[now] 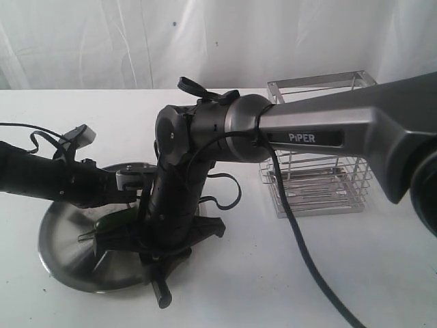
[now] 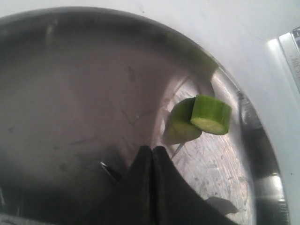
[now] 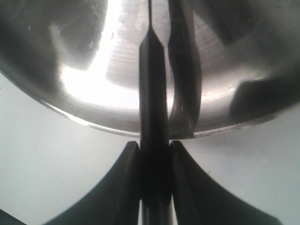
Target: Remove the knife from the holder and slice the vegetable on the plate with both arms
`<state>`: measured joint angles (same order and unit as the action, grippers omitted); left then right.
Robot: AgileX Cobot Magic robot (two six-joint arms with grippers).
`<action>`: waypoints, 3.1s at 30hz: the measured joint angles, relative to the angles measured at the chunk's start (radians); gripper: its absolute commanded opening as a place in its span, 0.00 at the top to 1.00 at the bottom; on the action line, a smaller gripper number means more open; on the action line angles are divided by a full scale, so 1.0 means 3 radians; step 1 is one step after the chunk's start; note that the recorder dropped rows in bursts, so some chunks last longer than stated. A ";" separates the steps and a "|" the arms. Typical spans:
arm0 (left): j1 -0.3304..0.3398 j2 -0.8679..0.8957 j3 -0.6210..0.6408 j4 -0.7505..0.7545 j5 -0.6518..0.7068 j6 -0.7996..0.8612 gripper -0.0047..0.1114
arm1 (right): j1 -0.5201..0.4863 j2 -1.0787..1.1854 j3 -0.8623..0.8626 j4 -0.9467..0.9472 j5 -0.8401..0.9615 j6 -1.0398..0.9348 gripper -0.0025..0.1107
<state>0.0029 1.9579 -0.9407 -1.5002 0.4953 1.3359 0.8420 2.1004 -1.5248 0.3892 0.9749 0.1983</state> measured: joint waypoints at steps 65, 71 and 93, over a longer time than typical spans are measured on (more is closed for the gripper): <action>-0.0010 -0.0254 0.0357 0.0296 -0.0306 -0.0289 0.96 | 0.0117 0.0073 0.0000 -0.0184 0.0560 0.0092 0.98; -0.0010 -0.0255 0.0357 0.0278 -0.0306 -0.0289 0.96 | 0.0117 0.0073 0.0000 -0.0184 0.0607 0.0092 0.98; -0.0010 -0.0386 0.0344 0.0234 -0.0498 -0.0289 0.96 | 0.0117 0.0073 0.0000 -0.0178 0.0753 0.0020 0.98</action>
<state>0.0000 1.8422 -0.8374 -1.4301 0.3458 1.2492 0.8769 2.1224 -1.5248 0.3358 1.2010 0.2045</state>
